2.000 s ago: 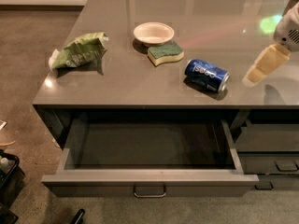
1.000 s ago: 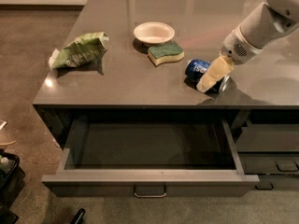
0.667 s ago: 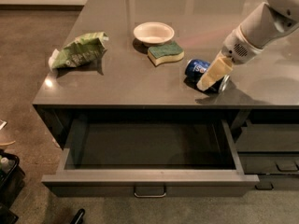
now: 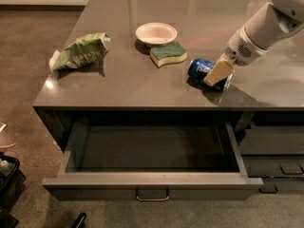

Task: Place pepsi can into top drawer

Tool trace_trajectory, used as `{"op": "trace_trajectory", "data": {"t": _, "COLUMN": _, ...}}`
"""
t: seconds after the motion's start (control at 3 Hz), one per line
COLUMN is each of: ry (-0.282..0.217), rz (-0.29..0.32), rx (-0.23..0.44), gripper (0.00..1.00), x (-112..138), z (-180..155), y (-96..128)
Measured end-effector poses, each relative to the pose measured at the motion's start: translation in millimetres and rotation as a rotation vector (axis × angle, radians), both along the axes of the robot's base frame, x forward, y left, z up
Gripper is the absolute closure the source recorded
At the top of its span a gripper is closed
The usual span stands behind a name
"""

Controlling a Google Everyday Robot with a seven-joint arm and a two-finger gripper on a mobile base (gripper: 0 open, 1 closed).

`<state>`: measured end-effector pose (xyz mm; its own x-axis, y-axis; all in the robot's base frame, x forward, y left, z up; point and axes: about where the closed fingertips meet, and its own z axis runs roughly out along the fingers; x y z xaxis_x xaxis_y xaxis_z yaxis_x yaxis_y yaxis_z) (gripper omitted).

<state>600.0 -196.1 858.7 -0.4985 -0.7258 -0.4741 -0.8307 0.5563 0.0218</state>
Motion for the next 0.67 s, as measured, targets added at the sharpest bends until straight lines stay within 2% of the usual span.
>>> {"op": "trace_trajectory", "data": {"t": 0.33, "ry": 0.0, "rz": 0.0, "rx": 0.0, "gripper": 0.89, "x": 0.0, "z": 0.0, "y": 0.0}}
{"op": "trace_trajectory", "data": {"t": 0.67, "ry": 0.019, "rz": 0.035, "rx": 0.005, "gripper": 1.0, "x": -7.3, "z": 9.3, "y": 2.6}}
